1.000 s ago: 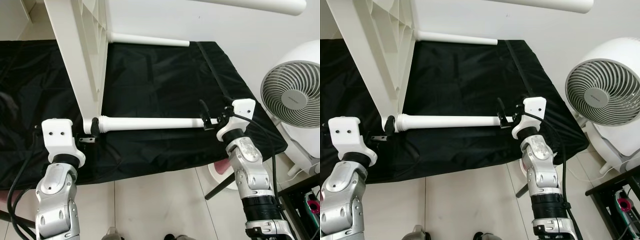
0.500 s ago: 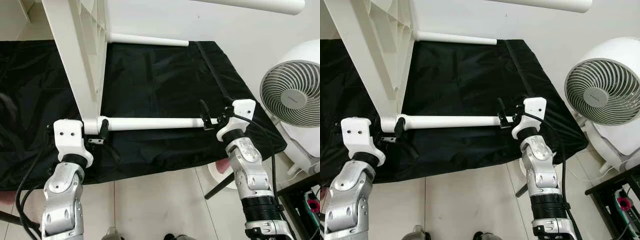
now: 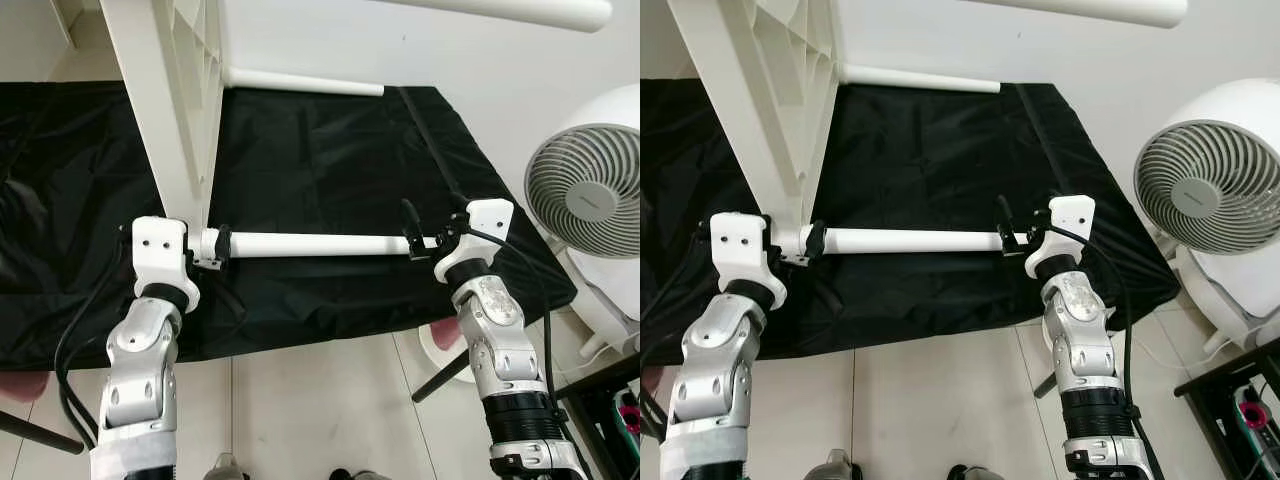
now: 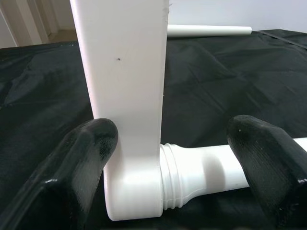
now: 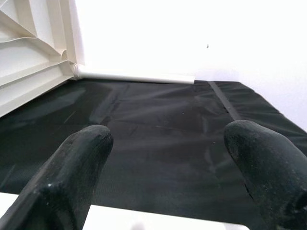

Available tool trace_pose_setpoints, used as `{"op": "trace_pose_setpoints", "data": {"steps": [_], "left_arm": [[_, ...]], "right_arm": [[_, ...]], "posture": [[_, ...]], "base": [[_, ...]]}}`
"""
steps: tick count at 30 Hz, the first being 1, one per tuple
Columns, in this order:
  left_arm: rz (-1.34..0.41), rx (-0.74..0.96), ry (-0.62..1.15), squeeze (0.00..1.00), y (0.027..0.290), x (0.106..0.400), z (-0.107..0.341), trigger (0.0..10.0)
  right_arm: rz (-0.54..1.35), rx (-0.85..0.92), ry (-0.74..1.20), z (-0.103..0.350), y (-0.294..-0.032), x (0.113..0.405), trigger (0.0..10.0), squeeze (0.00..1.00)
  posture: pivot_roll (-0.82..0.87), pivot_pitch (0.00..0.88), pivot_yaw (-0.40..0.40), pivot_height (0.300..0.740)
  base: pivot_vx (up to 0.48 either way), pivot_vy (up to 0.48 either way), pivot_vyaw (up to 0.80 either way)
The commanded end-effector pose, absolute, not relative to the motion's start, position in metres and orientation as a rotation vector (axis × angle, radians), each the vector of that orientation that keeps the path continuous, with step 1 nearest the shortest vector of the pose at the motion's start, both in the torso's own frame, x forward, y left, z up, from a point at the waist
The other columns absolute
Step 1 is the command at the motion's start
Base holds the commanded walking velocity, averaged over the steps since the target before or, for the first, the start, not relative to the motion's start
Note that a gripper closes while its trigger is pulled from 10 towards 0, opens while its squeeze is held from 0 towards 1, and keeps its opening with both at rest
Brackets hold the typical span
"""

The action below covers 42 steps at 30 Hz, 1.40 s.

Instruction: Building children table

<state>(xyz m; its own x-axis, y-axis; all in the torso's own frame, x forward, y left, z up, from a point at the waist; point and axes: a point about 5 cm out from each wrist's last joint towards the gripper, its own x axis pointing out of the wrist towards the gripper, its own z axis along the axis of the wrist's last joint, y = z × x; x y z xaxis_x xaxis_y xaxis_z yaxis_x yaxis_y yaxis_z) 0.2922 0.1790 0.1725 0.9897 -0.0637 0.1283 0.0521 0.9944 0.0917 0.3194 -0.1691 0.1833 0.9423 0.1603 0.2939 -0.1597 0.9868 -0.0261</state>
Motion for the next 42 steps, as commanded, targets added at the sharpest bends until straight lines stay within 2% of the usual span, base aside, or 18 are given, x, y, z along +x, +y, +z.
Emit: {"op": "trace_pose_setpoints", "data": {"steps": [1,15,18,24,42], "left_arm": [[0.133,0.089,-0.146,0.0,0.189,0.295,0.174,10.0],[0.092,0.068,-0.164,0.0,0.186,0.287,0.173,10.0],[0.007,0.054,-0.211,0.0,0.178,0.28,0.179,10.0],[-0.026,0.084,-0.204,0.0,0.178,0.272,0.174,10.0],[-0.016,0.129,-0.194,0.0,0.188,0.266,0.173,10.0]], "right_arm": [[0.137,-0.004,-0.298,0.181,-0.175,0.318,10.0,0.0],[0.143,-0.005,-0.301,0.182,-0.174,0.319,10.0,0.0],[0.146,-0.007,-0.294,0.18,-0.174,0.318,10.0,0.0],[0.15,-0.008,-0.281,0.174,-0.173,0.315,10.0,0.0],[0.159,-0.012,-0.275,0.171,-0.174,0.312,10.0,0.0]], "posture": [[0.16,0.095,-0.058,0.74],[0.16,0.088,-0.057,0.74],[0.17,0.087,-0.055,0.74],[0.17,0.087,-0.048,0.74],[0.18,0.086,-0.05,0.74]], "base": [[0.0,0.0,0.0],[0.0,0.0,0.0],[0.0,0.0,0.0],[0.0,0.0,0.0],[0.0,0.0,0.0]]}}
